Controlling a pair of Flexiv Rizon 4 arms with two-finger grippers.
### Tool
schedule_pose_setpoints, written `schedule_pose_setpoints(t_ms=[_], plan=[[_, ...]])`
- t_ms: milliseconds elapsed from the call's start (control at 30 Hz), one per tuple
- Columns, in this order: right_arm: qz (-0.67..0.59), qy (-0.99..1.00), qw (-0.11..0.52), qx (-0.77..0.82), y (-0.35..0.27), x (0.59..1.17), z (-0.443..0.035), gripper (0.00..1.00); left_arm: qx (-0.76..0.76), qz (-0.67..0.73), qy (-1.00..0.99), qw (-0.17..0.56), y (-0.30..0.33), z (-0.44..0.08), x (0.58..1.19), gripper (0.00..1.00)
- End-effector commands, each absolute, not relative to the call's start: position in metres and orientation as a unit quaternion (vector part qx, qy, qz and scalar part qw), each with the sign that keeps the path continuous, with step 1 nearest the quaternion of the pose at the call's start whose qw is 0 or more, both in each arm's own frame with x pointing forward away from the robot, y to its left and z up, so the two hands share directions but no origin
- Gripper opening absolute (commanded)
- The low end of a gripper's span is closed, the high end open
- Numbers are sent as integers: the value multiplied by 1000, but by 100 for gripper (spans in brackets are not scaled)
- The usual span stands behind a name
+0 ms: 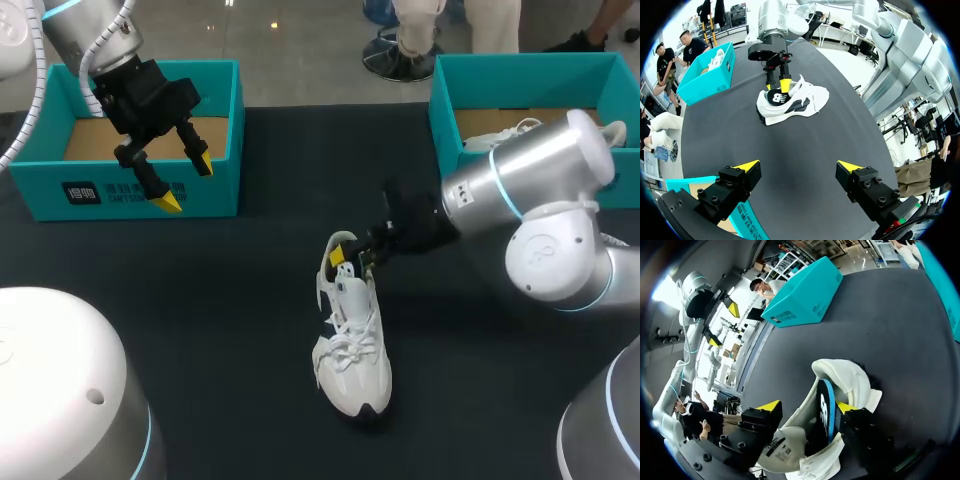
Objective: Take the shoe out of the shoebox, open the shoe tongue, remove and reinsert the insole, then place the shoe into the shoebox
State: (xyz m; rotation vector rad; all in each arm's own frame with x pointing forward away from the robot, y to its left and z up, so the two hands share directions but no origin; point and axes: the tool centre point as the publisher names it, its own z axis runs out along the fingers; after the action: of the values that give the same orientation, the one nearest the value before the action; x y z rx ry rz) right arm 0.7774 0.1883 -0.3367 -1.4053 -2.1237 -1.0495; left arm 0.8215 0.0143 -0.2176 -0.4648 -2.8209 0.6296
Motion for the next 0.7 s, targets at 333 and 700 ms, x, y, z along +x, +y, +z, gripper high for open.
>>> schedule_pose_setpoints(t_ms=[333,700], plan=[[-368,-762,180,-502,190,779,-334,0,-158,213,-958,107,15,-217,822,100],[-362,-762,192,-502,191,772,-345,0,-158,213,-958,107,15,-217,822,100]])
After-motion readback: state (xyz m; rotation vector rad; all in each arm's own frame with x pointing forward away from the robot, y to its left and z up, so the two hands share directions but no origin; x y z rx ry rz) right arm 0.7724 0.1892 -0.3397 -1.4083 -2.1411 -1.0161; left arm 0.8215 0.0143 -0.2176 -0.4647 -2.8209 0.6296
